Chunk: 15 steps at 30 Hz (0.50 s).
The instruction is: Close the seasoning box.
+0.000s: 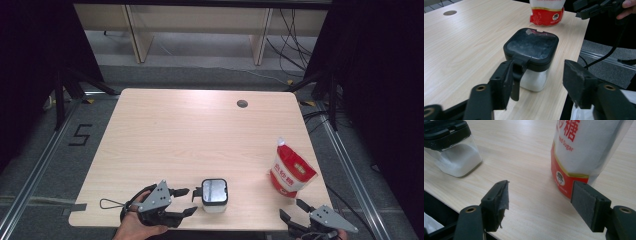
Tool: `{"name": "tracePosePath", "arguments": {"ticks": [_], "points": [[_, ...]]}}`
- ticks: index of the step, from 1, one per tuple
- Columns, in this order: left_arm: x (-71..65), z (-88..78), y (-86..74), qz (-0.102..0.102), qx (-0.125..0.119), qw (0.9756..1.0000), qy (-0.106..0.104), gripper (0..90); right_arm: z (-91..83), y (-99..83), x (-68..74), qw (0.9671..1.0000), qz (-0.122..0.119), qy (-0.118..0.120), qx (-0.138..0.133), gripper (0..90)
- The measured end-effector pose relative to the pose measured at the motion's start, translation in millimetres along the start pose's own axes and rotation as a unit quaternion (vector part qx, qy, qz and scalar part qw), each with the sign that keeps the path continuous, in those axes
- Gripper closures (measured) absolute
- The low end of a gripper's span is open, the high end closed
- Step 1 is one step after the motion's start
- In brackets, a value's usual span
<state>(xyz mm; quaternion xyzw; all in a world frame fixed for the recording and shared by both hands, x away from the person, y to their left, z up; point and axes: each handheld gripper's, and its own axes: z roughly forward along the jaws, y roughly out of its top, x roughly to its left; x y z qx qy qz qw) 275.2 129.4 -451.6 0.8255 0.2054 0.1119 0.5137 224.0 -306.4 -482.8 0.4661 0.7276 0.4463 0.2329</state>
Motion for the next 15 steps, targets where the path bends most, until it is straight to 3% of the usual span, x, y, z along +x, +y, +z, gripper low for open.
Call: {"name": "tracePosePath", "arguments": {"ticks": [1,5,10,11,14,15], "points": [[-0.4,-1.4,-1.9,-0.014,0.000,0.9999,0.002,37.1,0.1,-0.1,-0.2,1.0000,-0.002,-0.001,0.001,31.6],[2.5,-6.8,-9.9,-0.036,0.005,0.9992,0.013,34.6,-0.1,-0.1,1.0,1.0000,0.003,-0.001,0.002,31.6],[5.6,-8.5,-20.5,-0.048,0.014,0.9987,0.011,33.2,1.0,0.0,-0.5,0.9999,-0.010,0.001,0.000,31.5],[7.0,-9.1,-21.9,-0.039,0.019,0.9990,0.014,33.1,1.1,0.1,-0.6,0.9999,-0.012,0.002,-0.002,31.5],[5.6,-8.7,-26.8,-0.057,0.023,0.9980,0.016,32.4,0.9,0.2,0.1,1.0000,-0.009,0.002,-0.002,31.5],[8.1,-8.8,-27.9,-0.041,0.024,0.9988,0.010,32.3,1.0,0.3,-0.1,0.9999,-0.012,0.002,-0.003,31.4]]}}
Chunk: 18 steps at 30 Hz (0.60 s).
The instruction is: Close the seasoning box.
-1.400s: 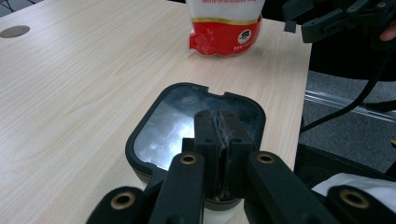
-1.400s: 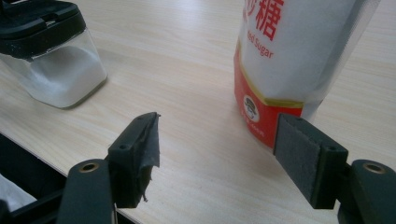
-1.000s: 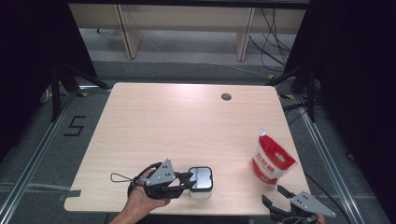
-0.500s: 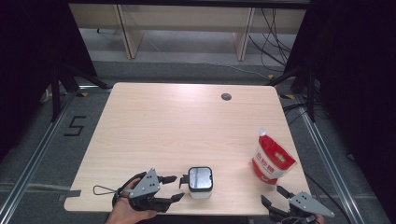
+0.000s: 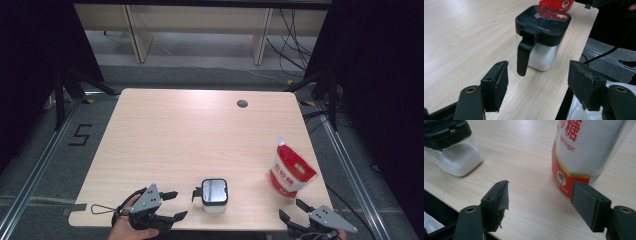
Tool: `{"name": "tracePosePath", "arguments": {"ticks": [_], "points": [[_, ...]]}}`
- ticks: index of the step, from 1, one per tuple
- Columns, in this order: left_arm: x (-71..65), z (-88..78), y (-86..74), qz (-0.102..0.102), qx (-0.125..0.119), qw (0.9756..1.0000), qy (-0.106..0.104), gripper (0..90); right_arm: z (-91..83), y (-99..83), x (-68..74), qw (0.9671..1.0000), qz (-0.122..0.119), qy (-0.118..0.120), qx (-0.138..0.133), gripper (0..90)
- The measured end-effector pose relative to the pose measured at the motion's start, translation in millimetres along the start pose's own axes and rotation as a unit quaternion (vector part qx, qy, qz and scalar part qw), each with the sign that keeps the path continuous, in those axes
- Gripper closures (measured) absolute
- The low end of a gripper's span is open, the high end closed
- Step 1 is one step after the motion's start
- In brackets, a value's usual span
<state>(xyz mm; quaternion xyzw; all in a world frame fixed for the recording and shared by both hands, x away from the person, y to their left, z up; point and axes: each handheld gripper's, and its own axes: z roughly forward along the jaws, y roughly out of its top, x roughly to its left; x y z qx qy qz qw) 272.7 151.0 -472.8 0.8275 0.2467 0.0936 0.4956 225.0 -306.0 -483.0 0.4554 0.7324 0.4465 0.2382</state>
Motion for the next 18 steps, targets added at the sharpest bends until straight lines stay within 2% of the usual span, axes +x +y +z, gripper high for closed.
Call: {"name": "tracePosePath", "arguments": {"ticks": [2,3,4,5,6,10,11,13,18], "points": [[-0.2,-0.5,-2.5,-0.004,0.003,1.0000,0.001,31.6,0.0,0.2,-1.5,0.9999,-0.010,-0.006,-0.004,31.5],[-1.3,-0.5,-4.1,-0.015,0.001,0.9999,0.001,31.6,0.0,0.1,-1.7,0.9999,-0.012,-0.006,-0.004,31.5],[-0.9,-1.6,-5.4,-0.018,0.008,0.9998,0.000,31.6,0.0,0.0,-1.5,0.9999,-0.009,-0.005,-0.003,31.5],[-2.0,-1.3,-7.1,-0.022,0.004,0.9997,0.004,31.5,0.1,-0.1,-1.4,0.9999,-0.009,-0.005,-0.002,31.4],[-0.1,-2.4,-8.4,-0.012,0.013,0.9998,0.005,31.5,-0.4,0.0,-1.5,1.0000,-0.008,-0.003,0.004,31.1],[-0.6,-2.9,-14.3,-0.029,0.012,0.9995,0.003,31.0,-0.1,0.0,-1.5,0.9999,-0.010,-0.004,0.001,30.8],[0.7,-3.2,-14.9,-0.021,0.011,0.9997,0.003,30.9,0.2,-0.2,-1.4,0.9999,-0.010,-0.006,0.000,30.6],[0.0,-3.8,-16.9,-0.034,0.017,0.9992,0.008,30.4,0.3,-0.2,-1.0,1.0000,-0.008,-0.003,0.002,30.6],[-0.2,-3.5,-17.0,-0.037,0.016,0.9991,0.008,29.5,0.3,-0.1,-1.2,0.9999,-0.013,-0.006,0.000,30.6]]}}
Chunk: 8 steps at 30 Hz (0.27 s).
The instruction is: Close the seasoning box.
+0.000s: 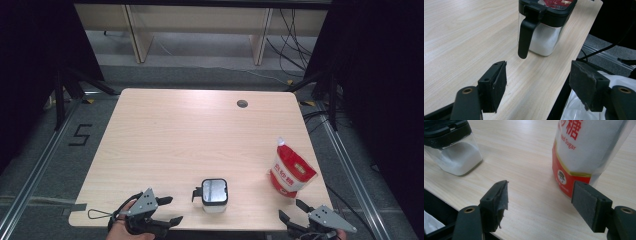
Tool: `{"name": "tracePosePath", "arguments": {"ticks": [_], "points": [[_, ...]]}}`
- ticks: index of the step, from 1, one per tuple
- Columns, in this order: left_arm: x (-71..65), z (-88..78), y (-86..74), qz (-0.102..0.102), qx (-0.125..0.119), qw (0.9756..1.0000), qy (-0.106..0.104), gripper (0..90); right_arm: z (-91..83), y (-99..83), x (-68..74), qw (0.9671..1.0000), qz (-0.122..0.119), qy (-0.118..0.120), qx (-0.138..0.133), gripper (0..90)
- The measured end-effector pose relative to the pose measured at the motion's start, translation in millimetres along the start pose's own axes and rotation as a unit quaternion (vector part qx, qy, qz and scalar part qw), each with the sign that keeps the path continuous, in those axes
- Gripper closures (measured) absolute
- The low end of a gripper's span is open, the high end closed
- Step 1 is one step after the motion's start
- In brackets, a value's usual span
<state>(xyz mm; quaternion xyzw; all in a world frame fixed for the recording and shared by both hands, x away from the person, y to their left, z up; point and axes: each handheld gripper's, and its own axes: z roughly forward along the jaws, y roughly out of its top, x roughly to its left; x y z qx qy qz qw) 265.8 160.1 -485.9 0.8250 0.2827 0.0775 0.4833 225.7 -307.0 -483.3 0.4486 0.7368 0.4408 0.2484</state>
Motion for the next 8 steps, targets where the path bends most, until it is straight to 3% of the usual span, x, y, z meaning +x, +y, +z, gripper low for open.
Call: {"name": "tracePosePath", "arguments": {"ticks": [2,4,6,8], "points": [[1.9,-0.1,0.6,0.013,-0.001,0.9999,-0.002,29.3,-0.1,-0.2,0.1,1.0000,0.003,0.000,0.001,30.4],[1.1,-0.1,0.0,0.000,-0.001,1.0000,0.001,29.1,-0.2,-0.1,1.2,0.9998,0.013,0.008,0.009,30.3],[1.5,0.1,0.2,-0.001,-0.003,1.0000,0.000,28.8,0.8,-0.5,0.3,0.9998,0.012,0.012,0.009,30.2],[2.5,0.2,0.0,-0.002,-0.002,1.0000,-0.001,28.5,0.0,-0.5,-0.6,1.0000,0.004,-0.001,0.009,29.8]]}}
